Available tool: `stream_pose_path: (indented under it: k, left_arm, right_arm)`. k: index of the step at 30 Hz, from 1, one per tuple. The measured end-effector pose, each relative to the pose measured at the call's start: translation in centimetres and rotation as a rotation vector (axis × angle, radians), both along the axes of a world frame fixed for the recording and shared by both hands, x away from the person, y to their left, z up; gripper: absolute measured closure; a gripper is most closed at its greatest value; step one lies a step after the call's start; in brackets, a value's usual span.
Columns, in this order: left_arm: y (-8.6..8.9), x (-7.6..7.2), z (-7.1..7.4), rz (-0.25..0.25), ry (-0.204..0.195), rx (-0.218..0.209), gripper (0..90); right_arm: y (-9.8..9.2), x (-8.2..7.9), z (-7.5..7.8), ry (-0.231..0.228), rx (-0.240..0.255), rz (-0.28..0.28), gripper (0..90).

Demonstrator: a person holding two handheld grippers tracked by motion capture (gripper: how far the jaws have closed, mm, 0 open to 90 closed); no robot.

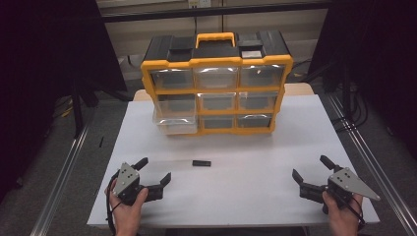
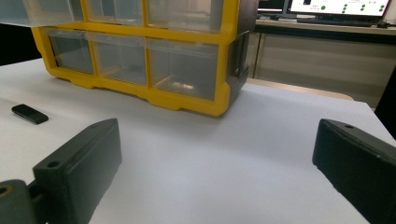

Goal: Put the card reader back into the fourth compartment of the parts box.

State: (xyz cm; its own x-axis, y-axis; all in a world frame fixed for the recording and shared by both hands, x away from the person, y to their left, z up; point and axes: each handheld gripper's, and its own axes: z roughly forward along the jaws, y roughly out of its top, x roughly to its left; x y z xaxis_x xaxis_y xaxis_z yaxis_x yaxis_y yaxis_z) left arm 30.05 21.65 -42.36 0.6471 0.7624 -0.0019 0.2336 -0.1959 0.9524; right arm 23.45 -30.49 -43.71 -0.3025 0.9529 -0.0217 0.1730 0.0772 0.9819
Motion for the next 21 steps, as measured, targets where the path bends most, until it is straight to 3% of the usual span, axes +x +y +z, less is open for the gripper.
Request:
stream_pose_path:
  k: [3, 5, 9, 13, 17, 18, 21]
  left_arm:
    - [-0.5, 0.3, 0.3, -0.002, -0.004, 0.005, 5.9]
    - [-0.7, 0.5, 0.3, -0.013, 0.010, -0.004, 6.1]
    - [-1.2, 0.9, 0.0, -0.019, 0.048, 0.027, 7.0]
    - [-1.4, 1.2, 0.0, -0.078, 0.100, 0.018, 7.4]
    - [-1.7, 1.9, -0.2, -0.136, 0.151, 0.065, 7.2]
    - [-1.9, 2.0, -0.2, -0.143, 0.165, 0.054, 7.2]
    - [-2.2, 2.4, -0.1, -0.174, 0.178, 0.075, 6.2]
  right_arm:
    - [0.0, -0.1, 0.0, 0.002, 0.010, 0.007, 1.1]
    - [0.1, -0.1, 0.0, 0.005, 0.013, 0.015, 1.1]
    - [0.2, -0.1, 0.0, 0.002, 0.006, 0.018, 1.4]
    - [0.3, -0.2, 0.1, -0.004, 0.002, 0.021, 1.2]
    - [0.4, -0.3, 0.1, 0.001, 0.005, 0.027, 1.2]
    - [0.4, -0.2, 0.0, 0.002, 0.001, 0.028, 1.1]
    - [0.3, -0.2, 0.0, 0.009, -0.002, 0.027, 1.1]
